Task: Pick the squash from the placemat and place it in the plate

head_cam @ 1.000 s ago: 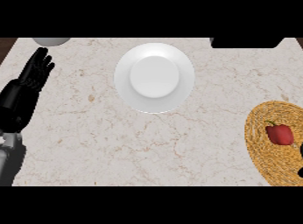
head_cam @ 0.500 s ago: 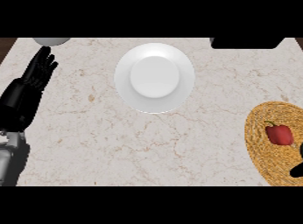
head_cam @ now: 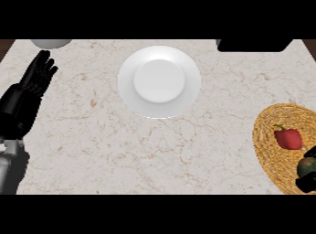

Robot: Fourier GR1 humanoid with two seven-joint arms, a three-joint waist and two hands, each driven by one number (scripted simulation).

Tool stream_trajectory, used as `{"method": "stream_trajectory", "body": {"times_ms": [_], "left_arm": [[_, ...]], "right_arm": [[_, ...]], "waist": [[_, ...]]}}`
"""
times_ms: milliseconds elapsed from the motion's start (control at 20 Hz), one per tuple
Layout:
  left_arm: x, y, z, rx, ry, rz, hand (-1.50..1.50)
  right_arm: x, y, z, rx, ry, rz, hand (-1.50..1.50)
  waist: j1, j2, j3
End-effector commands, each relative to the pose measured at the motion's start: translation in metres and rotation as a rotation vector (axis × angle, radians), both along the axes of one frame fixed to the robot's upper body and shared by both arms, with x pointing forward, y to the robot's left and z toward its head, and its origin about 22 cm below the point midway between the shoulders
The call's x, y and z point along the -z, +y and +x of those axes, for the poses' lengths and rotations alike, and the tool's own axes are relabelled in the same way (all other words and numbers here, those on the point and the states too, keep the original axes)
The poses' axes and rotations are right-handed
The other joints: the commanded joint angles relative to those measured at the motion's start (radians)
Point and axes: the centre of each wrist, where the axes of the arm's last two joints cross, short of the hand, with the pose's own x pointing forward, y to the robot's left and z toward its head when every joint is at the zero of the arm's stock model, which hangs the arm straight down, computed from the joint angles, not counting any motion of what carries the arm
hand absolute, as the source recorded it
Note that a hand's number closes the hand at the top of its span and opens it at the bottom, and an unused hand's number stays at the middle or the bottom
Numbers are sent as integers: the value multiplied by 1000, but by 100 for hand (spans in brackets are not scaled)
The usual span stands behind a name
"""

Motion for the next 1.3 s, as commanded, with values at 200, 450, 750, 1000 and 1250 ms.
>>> {"method": "stream_trajectory", "body": {"times_ms": [200,450,750,1000,1250], "left_arm": [[-1,-12,-2,-3,-2,9,0],[-11,8,0,-7,-5,17,0],[3,-2,3,8,-8,7,0],[-7,5,0,33,-6,-15,0],[-13,-8,10,22,-2,12,0]], "right_arm": [[-7,64,-35,-92,-132,-133,150],[-79,105,-46,-199,-304,-23,150],[-121,143,-32,-383,-605,32,150],[-139,188,-16,-455,-717,142,150],[-158,230,27,-529,-709,184,150]], "waist": [[5,7,17],[1,5,15],[19,10,16],[31,9,16],[25,12,16]]}}
